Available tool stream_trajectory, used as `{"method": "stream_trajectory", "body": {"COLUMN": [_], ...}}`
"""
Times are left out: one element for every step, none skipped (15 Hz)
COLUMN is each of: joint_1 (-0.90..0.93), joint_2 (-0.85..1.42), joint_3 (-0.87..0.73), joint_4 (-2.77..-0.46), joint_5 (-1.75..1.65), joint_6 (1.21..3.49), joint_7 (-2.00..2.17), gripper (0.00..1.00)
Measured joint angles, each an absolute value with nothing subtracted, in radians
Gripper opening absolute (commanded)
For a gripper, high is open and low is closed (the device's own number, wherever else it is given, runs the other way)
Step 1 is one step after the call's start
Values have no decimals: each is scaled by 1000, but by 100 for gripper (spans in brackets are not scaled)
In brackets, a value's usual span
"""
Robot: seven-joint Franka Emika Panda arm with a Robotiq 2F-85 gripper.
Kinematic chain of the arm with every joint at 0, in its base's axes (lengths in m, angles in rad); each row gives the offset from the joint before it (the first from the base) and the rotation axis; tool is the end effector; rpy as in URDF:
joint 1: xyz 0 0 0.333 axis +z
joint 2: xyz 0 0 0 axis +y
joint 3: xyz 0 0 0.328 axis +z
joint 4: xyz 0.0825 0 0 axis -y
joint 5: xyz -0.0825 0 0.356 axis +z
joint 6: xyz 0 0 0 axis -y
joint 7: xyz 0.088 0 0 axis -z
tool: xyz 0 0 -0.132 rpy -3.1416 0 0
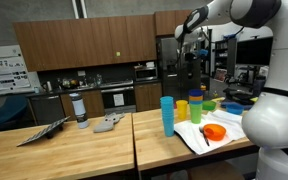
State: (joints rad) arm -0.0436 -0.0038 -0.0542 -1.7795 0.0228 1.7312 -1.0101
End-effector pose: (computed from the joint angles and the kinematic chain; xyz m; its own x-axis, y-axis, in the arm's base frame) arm 0.5264 -0.0490 0.5339 0.6151 0.7884 -0.0046 0.7873 -0.6145 -0.0497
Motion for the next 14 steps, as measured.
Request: {"method": "stream_trajectory", "body": {"joint_1": [-36,-27,-19,-10,-4,1,4,7,7,7,7,6,6,6], "joint_2": [7,18,29,40,51,62,72,83,93,103,113,120,128,134], "joint_3": [-43,-31,-20,-10,0,7,12,14,15,15,15,15,15,15], "joint_4": [-1769,-1759,-1749,-1740,-1732,-1723,-1714,-1707,-1699,-1693,-1688,-1685,-1683,-1683], "joint_5": [19,11,-2,-16,-28,-40,-51,-62,-73,-83,-93,-100,-108,-113], "joint_6": [1731,1732,1732,1731,1729,1727,1723,1718,1709,1701,1693,1686,1681,1678], "joint_7": [-1008,-1004,-995,-985,-972,-958,-947,-931,-915,-901,-889,-881,-875,-873], "gripper": [100,100,100,100,100,100,100,100,100,100,100,100,100,100]}}
